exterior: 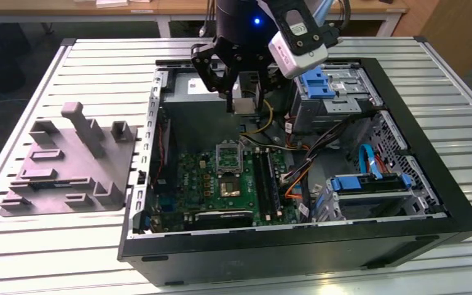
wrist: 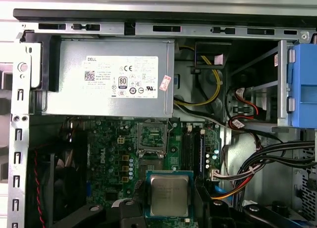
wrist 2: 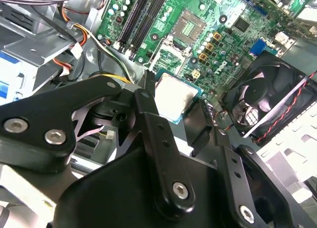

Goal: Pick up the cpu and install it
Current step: 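Place the cpu into insertion slot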

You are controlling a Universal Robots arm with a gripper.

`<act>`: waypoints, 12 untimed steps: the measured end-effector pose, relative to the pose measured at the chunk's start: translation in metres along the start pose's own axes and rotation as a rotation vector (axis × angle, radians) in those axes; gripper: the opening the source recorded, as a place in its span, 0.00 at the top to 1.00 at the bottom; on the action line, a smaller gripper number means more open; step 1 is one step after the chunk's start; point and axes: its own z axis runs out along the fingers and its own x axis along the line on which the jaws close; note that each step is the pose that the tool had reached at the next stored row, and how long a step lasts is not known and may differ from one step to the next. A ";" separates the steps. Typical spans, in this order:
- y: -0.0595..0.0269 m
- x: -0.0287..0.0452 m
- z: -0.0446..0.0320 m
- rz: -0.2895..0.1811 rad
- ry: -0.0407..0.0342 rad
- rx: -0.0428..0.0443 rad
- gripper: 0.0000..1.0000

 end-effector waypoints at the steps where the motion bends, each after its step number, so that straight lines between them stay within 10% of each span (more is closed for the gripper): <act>1: 0.0000 0.0000 0.0000 0.000 0.0000 0.0000 0.53; 12: -0.0001 0.0026 0.0039 0.000 0.0001 0.0025 0.53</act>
